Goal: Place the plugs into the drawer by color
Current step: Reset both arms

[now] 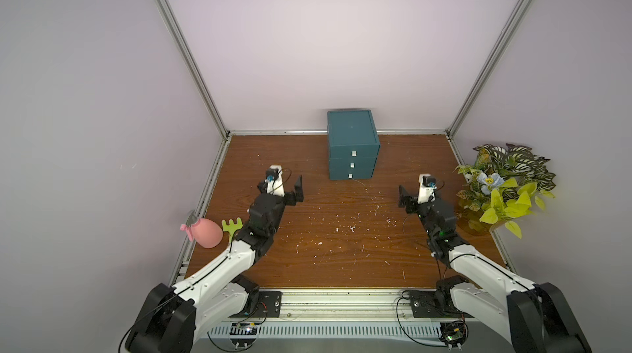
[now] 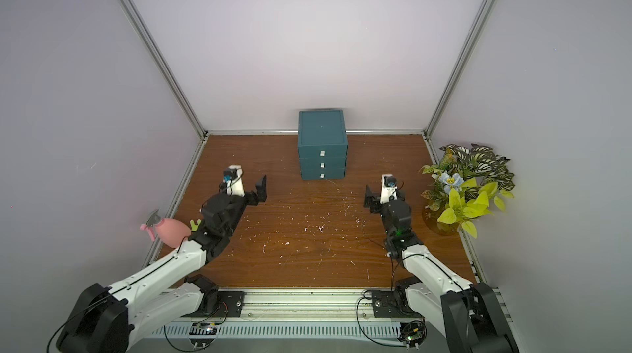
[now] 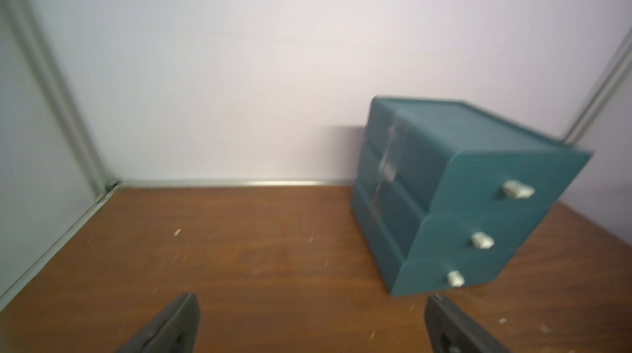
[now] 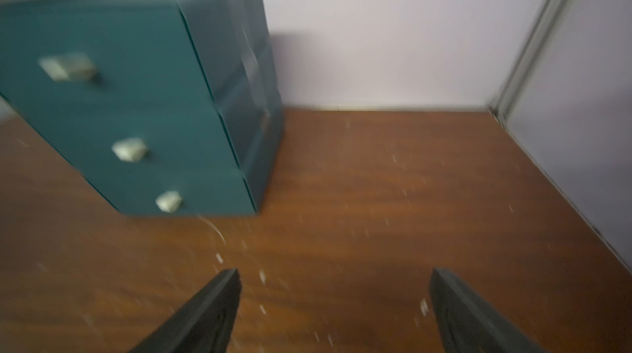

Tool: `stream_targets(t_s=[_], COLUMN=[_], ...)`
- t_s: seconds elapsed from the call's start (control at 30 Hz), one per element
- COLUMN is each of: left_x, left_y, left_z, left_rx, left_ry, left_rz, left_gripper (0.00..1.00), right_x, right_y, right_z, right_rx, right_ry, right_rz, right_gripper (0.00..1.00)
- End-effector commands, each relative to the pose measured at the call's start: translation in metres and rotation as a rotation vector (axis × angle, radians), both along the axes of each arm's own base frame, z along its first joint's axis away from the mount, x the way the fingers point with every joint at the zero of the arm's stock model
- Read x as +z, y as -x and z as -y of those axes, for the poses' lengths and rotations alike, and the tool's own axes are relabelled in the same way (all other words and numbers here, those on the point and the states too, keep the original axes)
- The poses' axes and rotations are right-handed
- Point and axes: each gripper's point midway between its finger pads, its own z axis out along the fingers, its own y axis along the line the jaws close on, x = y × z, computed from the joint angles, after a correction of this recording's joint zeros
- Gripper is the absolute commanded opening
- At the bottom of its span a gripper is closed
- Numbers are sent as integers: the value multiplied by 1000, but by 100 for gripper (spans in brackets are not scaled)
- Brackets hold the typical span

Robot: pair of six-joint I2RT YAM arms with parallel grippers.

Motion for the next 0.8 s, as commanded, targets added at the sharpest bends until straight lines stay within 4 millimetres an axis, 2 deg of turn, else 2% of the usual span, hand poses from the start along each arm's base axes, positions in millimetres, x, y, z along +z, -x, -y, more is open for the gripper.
stream_targets(t_s=[0.0,0.07,0.13,0.23,0.33,0.37,0.4,0.43,0.53,0.57,0.77], left_x=[15,-13,-22,-48,-71,-69,-62,-63,-67,-74,-75], left_y=[3,3,-10,-29,-42,-47,-49,-51,-52,-50,-49], left_z=[-40,-39,-68,-60,-72,-72,-69,-69,-107,-118,-117], left_rx=[160,132,310,214,248,236,203,174,276,268,231], left_ry=[35,-176,-207,-366,-389,-377,-351,-358,-225,-159,-150], left_rz=[88,27,-64,-101,-129,-120,-65,-58,-48,-48,-26], left_gripper=[99,100,100,100,99,99,99,99,99,99,99], right_x=[35,43,34,38,23,31,24,12,-1,-2,1], right_y=[10,17,13,10,1,-3,-11,-21,-53,-52,-50], right_z=[29,24,26,28,42,45,45,44,54,55,52], right_rx=[-132,-99,-100,-110,-160,-192,-186,-162,-113,-105,-91], right_ry=[94,56,78,117,91,83,78,75,-22,-33,-23], right_rz=[239,315,289,338,333,371,322,252,137,140,163], right_gripper=[96,99,99,100,100,99,100,100,100,99,100])
